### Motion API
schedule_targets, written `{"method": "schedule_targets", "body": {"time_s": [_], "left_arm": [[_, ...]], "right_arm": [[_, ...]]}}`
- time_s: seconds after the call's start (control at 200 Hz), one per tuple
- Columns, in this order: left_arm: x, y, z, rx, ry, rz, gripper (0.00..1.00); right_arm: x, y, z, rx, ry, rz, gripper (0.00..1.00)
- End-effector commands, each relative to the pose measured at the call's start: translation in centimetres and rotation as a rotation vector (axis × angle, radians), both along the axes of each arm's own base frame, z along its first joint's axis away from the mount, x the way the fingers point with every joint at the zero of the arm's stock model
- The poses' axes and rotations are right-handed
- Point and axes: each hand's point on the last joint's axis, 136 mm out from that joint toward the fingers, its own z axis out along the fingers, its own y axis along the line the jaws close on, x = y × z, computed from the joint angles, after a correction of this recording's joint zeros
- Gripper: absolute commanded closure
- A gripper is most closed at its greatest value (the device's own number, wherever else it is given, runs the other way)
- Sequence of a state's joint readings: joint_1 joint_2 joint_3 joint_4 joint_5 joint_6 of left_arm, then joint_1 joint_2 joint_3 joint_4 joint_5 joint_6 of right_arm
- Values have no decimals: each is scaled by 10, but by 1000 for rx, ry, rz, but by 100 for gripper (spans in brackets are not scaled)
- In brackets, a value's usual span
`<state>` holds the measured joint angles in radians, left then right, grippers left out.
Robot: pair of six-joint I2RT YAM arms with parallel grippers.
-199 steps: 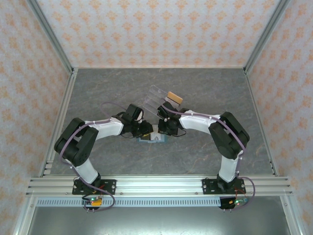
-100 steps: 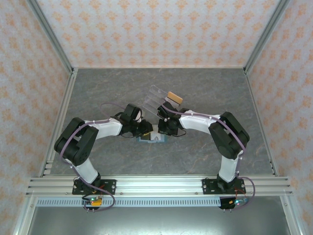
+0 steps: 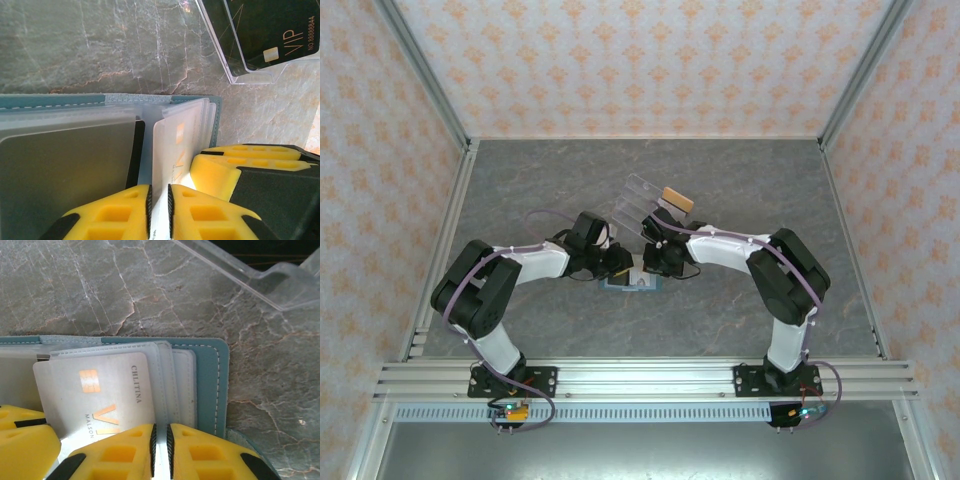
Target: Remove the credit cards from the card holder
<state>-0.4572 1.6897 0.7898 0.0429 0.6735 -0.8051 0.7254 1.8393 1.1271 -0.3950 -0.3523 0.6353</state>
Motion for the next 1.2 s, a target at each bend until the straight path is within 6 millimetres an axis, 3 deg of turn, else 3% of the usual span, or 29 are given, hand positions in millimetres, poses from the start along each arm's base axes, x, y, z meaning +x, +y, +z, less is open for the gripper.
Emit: {"method": "schedule_targets", "body": {"time_s": [0.0,0.26,0.626,0.851,1.196], "left_arm": [[3,-3,1,-24,-23,-8,85],[2,7,0,36,-33,-6,100],[-8,33,-5,117,-21,8,100],[-7,33,-1,109,-28,5,100],[-7,33,-2,109,-17,16,99]], "right_arm": [[-16,-13,-23,-54,75,-12,83],[-16,-18,-24,-72,71,-21,84],[-4,-23,2,-56,-8,-32,85],[0,-4,33,51,-59,25,83],[-2,19,15,87,18,73,78]]}}
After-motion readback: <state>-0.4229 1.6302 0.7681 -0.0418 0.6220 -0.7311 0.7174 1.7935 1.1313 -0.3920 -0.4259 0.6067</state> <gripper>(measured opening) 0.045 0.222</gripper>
